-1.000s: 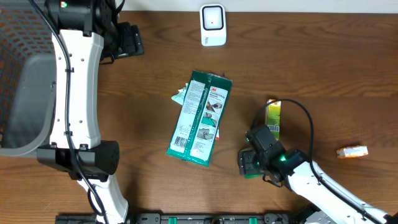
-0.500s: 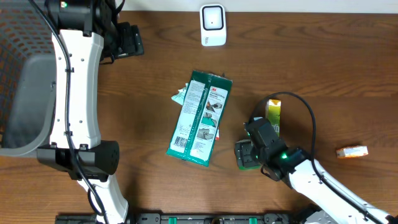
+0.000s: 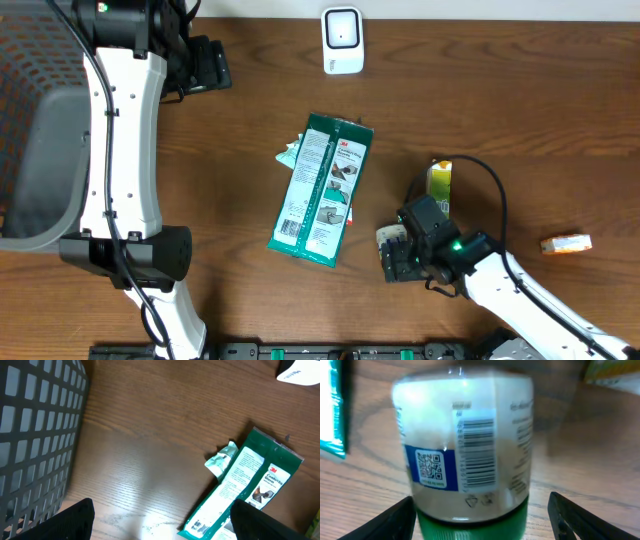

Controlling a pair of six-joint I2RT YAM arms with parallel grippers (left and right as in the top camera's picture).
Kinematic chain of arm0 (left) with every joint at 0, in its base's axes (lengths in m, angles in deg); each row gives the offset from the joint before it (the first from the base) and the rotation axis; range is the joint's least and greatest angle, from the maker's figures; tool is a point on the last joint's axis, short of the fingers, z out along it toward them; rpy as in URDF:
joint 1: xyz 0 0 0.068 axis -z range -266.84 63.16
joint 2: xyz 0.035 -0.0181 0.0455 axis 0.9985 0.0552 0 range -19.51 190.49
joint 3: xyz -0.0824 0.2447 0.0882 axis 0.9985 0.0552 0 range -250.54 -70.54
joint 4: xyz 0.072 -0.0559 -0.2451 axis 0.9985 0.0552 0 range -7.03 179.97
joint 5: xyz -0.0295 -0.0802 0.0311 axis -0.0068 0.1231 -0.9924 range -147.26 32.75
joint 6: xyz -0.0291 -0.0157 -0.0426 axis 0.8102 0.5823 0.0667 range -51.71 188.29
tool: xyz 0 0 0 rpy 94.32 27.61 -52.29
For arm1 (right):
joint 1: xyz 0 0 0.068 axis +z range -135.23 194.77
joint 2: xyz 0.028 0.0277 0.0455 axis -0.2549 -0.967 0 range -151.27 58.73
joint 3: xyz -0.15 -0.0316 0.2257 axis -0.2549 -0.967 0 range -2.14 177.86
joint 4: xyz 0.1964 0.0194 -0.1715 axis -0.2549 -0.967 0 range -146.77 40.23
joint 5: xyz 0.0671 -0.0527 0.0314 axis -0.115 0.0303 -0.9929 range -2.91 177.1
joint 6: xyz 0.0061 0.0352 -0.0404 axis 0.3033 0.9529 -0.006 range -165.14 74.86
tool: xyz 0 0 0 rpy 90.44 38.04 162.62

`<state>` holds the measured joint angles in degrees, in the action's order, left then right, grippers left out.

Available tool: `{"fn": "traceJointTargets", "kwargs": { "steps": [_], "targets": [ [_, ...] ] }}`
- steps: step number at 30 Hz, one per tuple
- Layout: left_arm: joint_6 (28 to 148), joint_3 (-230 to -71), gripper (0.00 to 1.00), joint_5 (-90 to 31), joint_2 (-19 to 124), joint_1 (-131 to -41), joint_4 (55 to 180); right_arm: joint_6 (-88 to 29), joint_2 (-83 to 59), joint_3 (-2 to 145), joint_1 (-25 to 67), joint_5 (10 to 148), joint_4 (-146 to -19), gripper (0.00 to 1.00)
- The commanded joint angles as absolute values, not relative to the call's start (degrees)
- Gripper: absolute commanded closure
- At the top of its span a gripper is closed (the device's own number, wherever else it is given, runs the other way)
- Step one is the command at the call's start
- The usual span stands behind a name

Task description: Scan the item barcode

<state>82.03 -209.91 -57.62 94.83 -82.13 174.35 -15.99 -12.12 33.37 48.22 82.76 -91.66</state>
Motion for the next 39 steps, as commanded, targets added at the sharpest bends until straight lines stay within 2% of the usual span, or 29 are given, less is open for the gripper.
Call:
{"fn": "traceJointTargets", "kwargs": {
  "steps": [1, 5, 11, 18, 20, 23, 29, 33, 39],
  "targets": [
    [82.58, -209.89, 0.13, -57.77, 93.85, -82.11, 174.63, -14.33, -12.84, 30.9, 47.89, 82.3, -90.63, 0.21],
    [82.58, -209.89, 0.13, -57.77, 93.85, -82.11, 174.63, -14.37, -12.9, 30.0, 48.66, 82.58, -89.6, 0.24],
    [82.58, -209.89, 0.13, -57.77, 93.85, -82.11, 174.63, -14.55, -12.9, 30.0, 49.27, 85.49, -87.77, 0.35],
    [82.58, -209.89, 0.13, -57.77, 93.85, -82.11, 174.63, -14.57, -12.9, 30.46, 49.27, 86.17, -87.55, 0.36],
    [82.58, -209.89, 0.13, -57.77, 93.85, -82.11, 174.63, -14.64, -12.88, 31.97, 49.27, 85.86, -88.79, 0.41],
    [82.58, -209.89, 0.13, -57.77, 93.85, -82.11, 174.63, -16.82, -12.88, 36.97, 49.25, 84.35, -93.51, 0.47],
    [82.58, -209.89, 0.13, -57.77, 93.85, -82.11, 174.63, -20.3, -12.95, 51.73, 47.54, 83.04, -108.29, 0.5],
    [82.58, -209.89, 0.13, -57.77, 93.85, -82.11, 174.63, -23.2, -14.56, 58.94, 45.99, 80.57, -114.96, 0.58],
    [82.58, -209.89, 0.13, -57.77, 93.85, -82.11, 174.63, -26.13, -24.16, 67.84, 43.19, 77.79, -123.37, 0.59]
  ]
}}
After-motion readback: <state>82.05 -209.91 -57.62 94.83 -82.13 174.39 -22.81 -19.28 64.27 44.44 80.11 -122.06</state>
